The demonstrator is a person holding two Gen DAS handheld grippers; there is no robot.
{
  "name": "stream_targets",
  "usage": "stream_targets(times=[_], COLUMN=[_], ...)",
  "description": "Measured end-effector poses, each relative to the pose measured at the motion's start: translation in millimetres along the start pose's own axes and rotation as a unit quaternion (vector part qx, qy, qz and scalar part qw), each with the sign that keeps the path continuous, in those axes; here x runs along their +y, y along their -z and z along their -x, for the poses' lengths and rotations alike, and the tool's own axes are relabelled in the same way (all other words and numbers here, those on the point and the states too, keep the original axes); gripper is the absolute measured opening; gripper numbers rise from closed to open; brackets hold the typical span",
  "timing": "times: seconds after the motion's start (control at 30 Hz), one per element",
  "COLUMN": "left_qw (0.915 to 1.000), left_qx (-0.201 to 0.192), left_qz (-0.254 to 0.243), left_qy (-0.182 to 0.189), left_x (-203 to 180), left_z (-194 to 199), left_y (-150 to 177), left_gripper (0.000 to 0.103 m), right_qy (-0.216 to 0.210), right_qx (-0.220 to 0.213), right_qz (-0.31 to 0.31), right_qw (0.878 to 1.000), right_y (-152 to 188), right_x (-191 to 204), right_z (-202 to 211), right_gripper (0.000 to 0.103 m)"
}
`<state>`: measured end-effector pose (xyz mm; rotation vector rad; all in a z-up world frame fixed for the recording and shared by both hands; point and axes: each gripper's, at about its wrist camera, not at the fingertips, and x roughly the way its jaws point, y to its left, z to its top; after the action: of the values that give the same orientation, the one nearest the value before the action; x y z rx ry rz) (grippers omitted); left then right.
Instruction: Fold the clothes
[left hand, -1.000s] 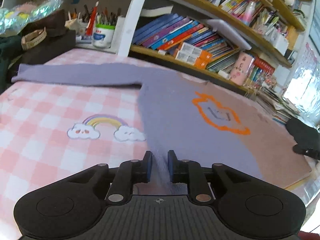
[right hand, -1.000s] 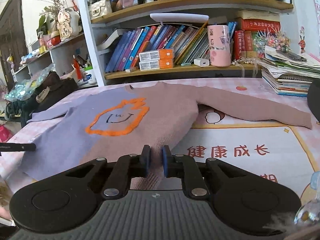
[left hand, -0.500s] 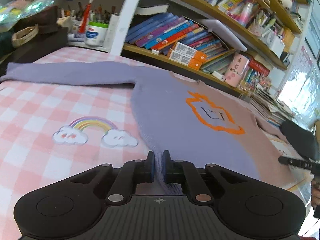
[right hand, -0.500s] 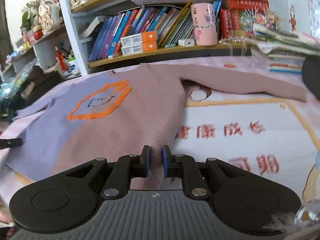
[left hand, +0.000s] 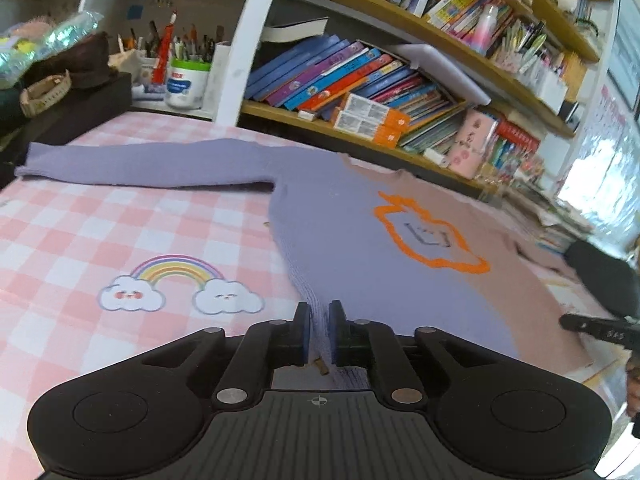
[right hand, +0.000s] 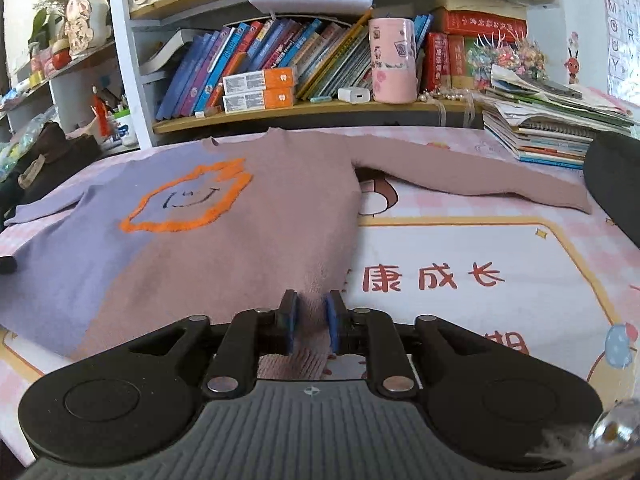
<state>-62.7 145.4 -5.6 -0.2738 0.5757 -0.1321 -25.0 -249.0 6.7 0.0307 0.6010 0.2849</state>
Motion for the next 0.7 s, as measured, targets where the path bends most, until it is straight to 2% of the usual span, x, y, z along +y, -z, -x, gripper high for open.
stream_targets(times=[0.03,0.2,0.27,0.3,0.33,0.43,0.5,0.7], left_qw=[1.0,0.9996,0.9994,0.9993,0.9992,0.9988,0.9988,0.9992], left_qx=[0.001,0.014,0.013,0.011,0.005,-0.028,-0.035,0.004], left_qz=[0.003,0.014,0.017,0.02,0.024,0.02,0.003,0.032], left_qy=[0.001,0.019,0.028,0.031,0.03,0.035,0.034,0.022], left_x=[1,2,2,2,3,-3,-9,8], left_z=[0,-6,-9,-9,-9,2,6,-7], left_y=[1,6,8,7,6,-2,-6,8], left_gripper=[0.012,0.013,0.008,0.006,0.005,0.005,0.005,0.005], right_qy=[0.003,-0.008,-0.01,-0.014,-0.019,-0.016,-0.012,-0.017], right_qx=[0.001,0.008,0.007,0.007,0.007,-0.028,-0.032,0.002], right_qz=[0.001,-0.005,-0.003,-0.009,-0.016,-0.018,-0.005,-0.012], right_qw=[1.0,1.0,1.0,1.0,1.0,0.999,0.999,1.0], right_y=[0,3,4,2,0,-7,-9,3], right_x=[0,-3,-3,-4,-6,-3,2,-3], right_z=[0,2,2,2,1,10,12,0], right_gripper=[0.027,0.028,0.022,0.015,0.014,0.013,0.013,0.013])
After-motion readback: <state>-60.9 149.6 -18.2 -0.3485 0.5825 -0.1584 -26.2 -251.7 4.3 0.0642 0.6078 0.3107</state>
